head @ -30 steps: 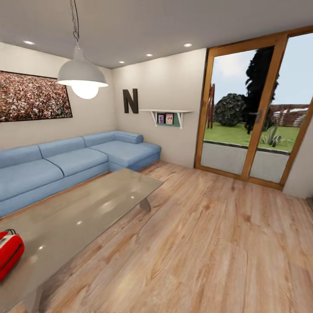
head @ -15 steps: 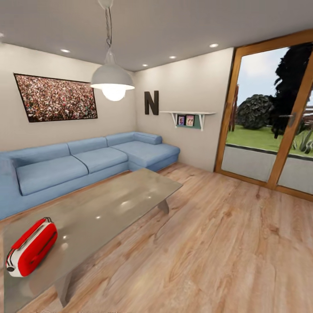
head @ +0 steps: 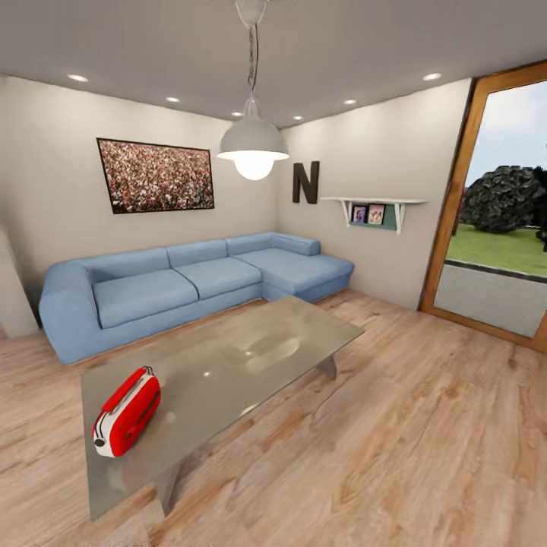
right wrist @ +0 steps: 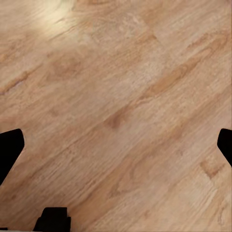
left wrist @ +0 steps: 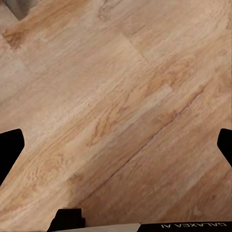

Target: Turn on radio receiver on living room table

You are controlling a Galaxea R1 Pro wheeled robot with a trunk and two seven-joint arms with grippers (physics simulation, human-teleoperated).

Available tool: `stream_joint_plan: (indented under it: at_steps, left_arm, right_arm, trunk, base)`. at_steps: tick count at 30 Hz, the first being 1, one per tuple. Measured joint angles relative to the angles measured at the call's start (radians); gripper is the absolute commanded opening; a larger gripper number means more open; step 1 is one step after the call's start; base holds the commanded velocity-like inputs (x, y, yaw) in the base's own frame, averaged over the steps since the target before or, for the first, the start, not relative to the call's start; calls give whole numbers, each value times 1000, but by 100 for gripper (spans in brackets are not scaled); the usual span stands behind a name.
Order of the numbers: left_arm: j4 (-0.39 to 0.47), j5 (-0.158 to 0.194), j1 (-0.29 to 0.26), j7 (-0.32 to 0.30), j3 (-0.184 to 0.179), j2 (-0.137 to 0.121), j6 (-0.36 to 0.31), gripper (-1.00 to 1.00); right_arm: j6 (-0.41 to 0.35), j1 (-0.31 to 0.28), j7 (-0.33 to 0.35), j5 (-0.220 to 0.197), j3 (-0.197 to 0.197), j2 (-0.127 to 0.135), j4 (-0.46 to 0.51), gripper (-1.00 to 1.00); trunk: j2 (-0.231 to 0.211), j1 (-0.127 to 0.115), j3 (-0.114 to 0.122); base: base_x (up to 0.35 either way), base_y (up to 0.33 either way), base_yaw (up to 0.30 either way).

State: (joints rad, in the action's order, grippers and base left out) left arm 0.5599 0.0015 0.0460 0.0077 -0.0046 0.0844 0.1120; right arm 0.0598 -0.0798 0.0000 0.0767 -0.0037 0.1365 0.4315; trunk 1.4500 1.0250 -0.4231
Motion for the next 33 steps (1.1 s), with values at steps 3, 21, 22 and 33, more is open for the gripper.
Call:
stream_joint_plan:
  at_steps: [3,21,22,33]
  left_arm:
    - [0,0,0,0,0,0,0,100]
    - [0,0,0,0,0,0,1,100]
    - [0,0,0,0,0,0,0,100]
    - [0,0,0,0,0,0,1,100]
  right_arm:
    - [0,0,0,0,0,0,0,100]
    - [0,0,0,0,-1,0,0,100]
    - [0,0,0,0,-1,0,0,100]
    - [0,0,0,0,1,0,0,100]
  trunk:
    - [0,0,2]
    - [0,0,14]
    - [0,0,15]
    - [0,0,23]
  base:
    - [0,217,267]
    - [0,21,267]
    - [0,0,267]
    - [8,29,268]
